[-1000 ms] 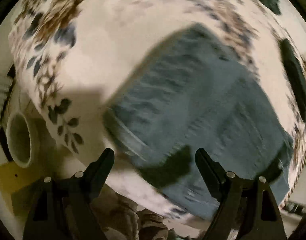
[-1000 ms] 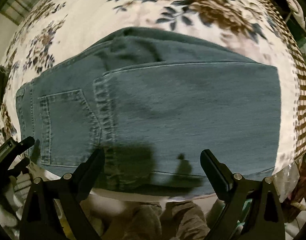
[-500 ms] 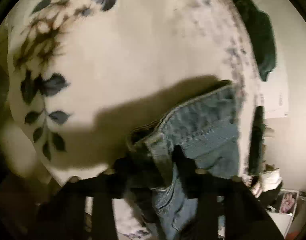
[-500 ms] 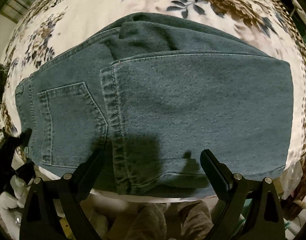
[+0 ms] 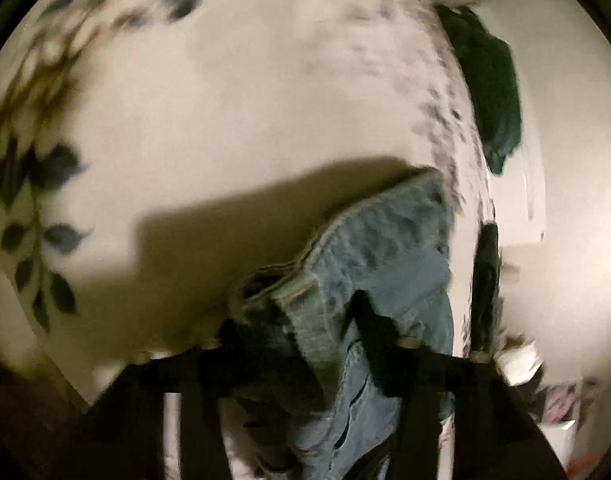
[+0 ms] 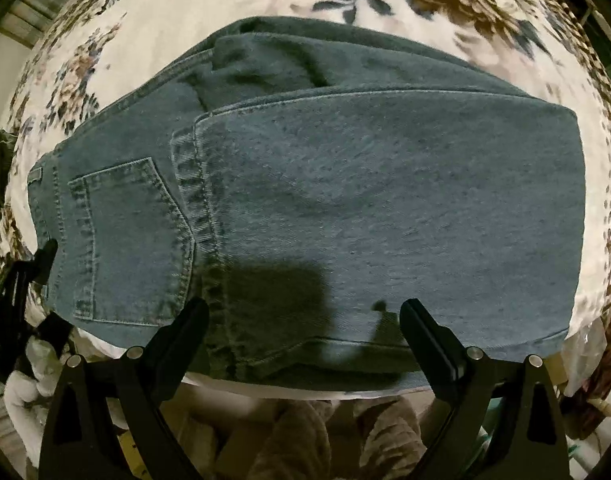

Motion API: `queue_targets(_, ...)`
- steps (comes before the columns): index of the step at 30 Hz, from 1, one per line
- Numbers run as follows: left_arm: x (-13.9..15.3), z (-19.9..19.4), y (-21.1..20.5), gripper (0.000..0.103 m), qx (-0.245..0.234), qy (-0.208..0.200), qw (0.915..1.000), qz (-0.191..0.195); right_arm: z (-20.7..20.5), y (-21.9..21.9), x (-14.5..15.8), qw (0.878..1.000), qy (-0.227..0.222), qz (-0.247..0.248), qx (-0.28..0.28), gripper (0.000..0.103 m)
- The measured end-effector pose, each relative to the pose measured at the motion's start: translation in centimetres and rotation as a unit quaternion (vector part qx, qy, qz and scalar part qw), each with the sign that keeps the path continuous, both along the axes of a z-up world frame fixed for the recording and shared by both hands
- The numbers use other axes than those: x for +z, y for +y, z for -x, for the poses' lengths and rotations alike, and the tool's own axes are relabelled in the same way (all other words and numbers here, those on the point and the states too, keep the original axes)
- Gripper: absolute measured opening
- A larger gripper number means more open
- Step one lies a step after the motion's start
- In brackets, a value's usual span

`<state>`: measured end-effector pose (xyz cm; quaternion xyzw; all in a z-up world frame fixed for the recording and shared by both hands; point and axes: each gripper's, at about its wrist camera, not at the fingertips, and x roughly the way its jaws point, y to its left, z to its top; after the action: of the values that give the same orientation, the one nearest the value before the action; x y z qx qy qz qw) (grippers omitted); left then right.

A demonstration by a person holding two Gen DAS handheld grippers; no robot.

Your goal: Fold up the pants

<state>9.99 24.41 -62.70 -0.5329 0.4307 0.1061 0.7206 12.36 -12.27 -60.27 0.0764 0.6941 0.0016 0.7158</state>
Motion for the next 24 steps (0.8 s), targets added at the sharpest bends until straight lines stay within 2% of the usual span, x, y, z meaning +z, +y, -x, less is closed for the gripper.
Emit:
queue_targets(3, 3.7, -0.5, -1.3, 0.028, -0.031, -0.02, 0.9982, -0.048, 0.2, -1.2, 0.3, 1.0, -0.002, 0.004, -0.015, 0.098)
queue_targets(6, 9.6, -1.0, -4.2, 0.028, -0.085, -0.067, 0.9894, -0.097, 0.8, -3.2, 1.0, 0.999, -0.009, 0.006, -0.043, 0.098)
queue_targets(9, 15.2, -2.0, -9.3, 0.027, -0.153, -0.118, 0.9709, -0.141, 1.9, -5.9, 2.0, 0.997, -0.019, 0.007, -0.08, 0.098)
queue_targets(10, 16.1, -2.3, -11.4, 0.027, -0.172, -0.131, 0.9646, -0.151, 2.1, -6.7, 2.3, 0.996, -0.022, 0.007, -0.089, 0.098)
queue_targets(12, 18.7, -2.7, -15.9, 0.027, -0.225, -0.163, 0.9461, -0.166, 2.9, -9.2, 2.8, 0.993, -0.028, 0.011, -0.115, 0.098)
queue_targets(14, 19.9, -3.5, -20.0, 0.027, -0.272, -0.176, 0.9291, -0.178, 3.8, -11.7, 3.1, 0.99, -0.028, 0.016, -0.137, 0.098)
queue_targets(16, 19.8, -3.9, -25.0, 0.027, -0.327, -0.183, 0.9096, -0.18, 4.5, -14.2, 3.2, 0.986, -0.028, 0.026, -0.161, 0.098)
queue_targets(18, 18.5, -4.2, -29.3, 0.027, -0.366, -0.176, 0.8945, -0.187, 5.5, -17.0, 3.0, 0.982, -0.026, 0.035, -0.182, 0.098)
queue_targets(21, 14.7, -4.9, -35.1, 0.028, -0.421, -0.147, 0.8702, -0.209, 6.8, -21.0, 2.4, 0.978, -0.018, 0.039, -0.203, 0.098)
queue_targets(24, 10.5, -5.7, -38.5, 0.03, -0.462, -0.106, 0.8506, -0.229, 7.8, -24.2, 1.6, 0.976, -0.011, 0.032, -0.216, 0.098)
